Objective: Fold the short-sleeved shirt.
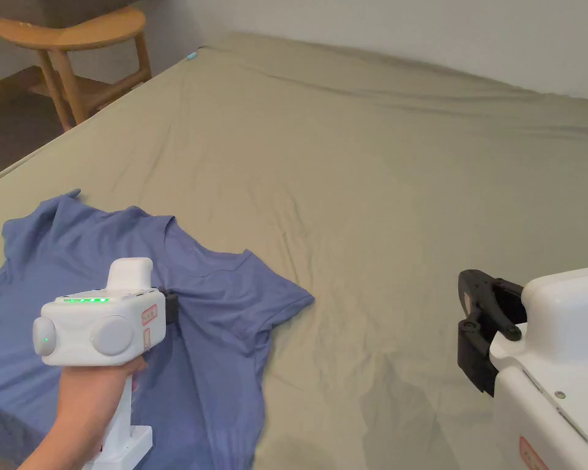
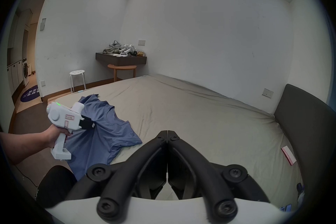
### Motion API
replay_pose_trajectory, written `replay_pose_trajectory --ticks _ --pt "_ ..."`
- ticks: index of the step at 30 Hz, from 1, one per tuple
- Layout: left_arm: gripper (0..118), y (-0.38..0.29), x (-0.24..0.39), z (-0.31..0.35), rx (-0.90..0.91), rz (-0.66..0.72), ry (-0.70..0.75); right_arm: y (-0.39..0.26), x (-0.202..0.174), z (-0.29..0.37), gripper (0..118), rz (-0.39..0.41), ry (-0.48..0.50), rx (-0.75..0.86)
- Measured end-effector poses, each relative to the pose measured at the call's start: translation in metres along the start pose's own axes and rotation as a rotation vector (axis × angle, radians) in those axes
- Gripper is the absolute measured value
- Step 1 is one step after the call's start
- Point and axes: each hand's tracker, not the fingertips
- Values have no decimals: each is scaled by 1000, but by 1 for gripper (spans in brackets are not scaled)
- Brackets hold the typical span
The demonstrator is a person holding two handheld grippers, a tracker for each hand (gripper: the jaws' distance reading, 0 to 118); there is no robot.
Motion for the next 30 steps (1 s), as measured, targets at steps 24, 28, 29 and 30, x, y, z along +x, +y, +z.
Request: replay_pose_trajectory --ticks 24,28,29,30 --pt "0 198 194 231 576 -75 -539 15 60 105 1 -118 -189 177" --pt "0 215 277 238 596 -218 -618 10 79 124 1 -107 -264 195" --pt "0 215 299 235 584 -252 -637 9 83 129 1 -103 -291 194" --pt "0 213 322 228 567 -283 -651 6 89 135 1 -100 -315 192"
